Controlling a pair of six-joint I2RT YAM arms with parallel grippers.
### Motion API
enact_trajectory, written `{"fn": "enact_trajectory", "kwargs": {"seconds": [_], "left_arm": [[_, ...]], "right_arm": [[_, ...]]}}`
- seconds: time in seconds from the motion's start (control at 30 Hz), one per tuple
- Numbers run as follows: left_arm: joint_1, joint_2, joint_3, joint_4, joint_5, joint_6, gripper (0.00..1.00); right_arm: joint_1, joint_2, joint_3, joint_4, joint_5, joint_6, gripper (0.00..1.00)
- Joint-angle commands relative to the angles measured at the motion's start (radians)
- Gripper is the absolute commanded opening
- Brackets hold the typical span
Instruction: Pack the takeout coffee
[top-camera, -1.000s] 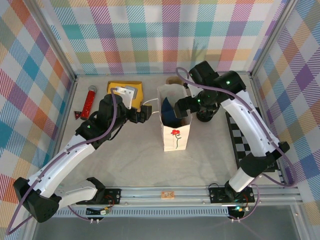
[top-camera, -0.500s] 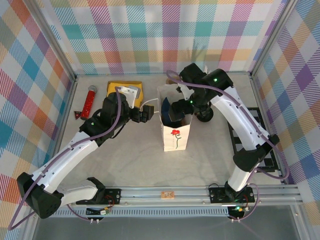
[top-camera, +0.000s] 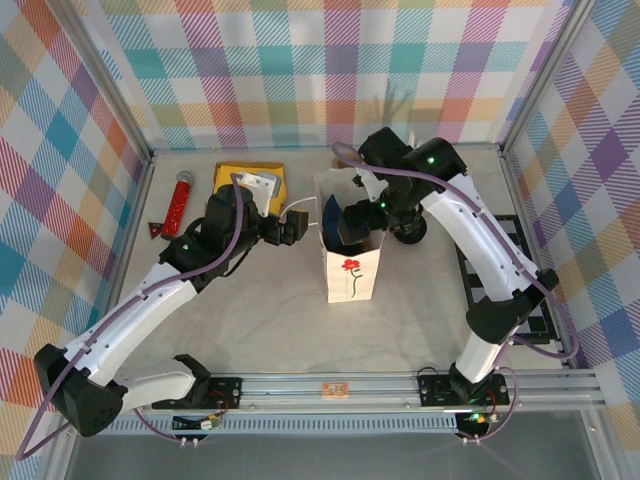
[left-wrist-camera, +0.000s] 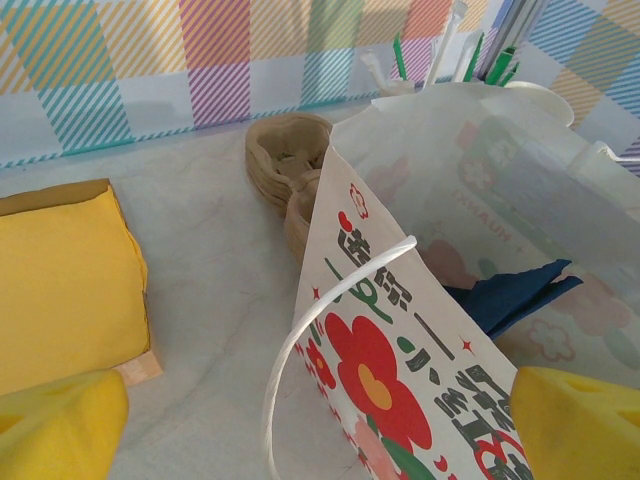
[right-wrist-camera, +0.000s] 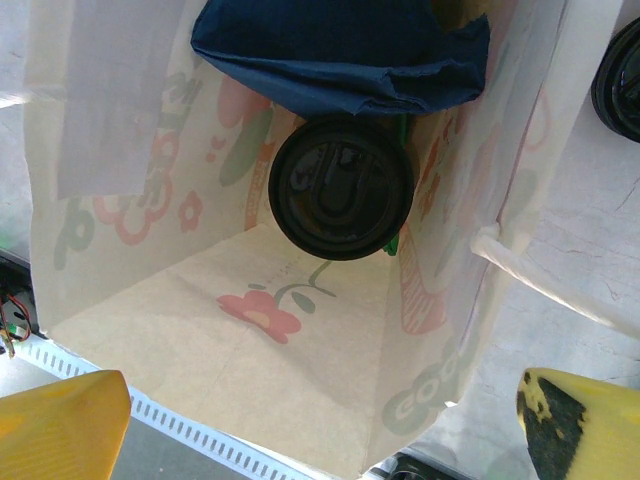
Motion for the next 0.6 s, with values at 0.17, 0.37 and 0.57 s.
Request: {"fn": "enact_trajectory", "kwargs": {"seconds": [0.17,0.37,0.57], "left_arm": [[0.007,0.000,0.023,0.018,0.002,0.012,0.97],[0.007,-0.004,0.026,0.015,0.000,0.012,0.97],[0.007,-0.007,0.027,0.015,-0.002,0.012,0.97]], "right_arm": [[0.007,-0.010,0.032,-0.026,0.008,0.023,0.99],[0.006,-0.015,0.035,-0.024,0.010,0.021,0.99],[0.007,-0.032,0.035,-0.015,0.018,0.025,0.99]]}}
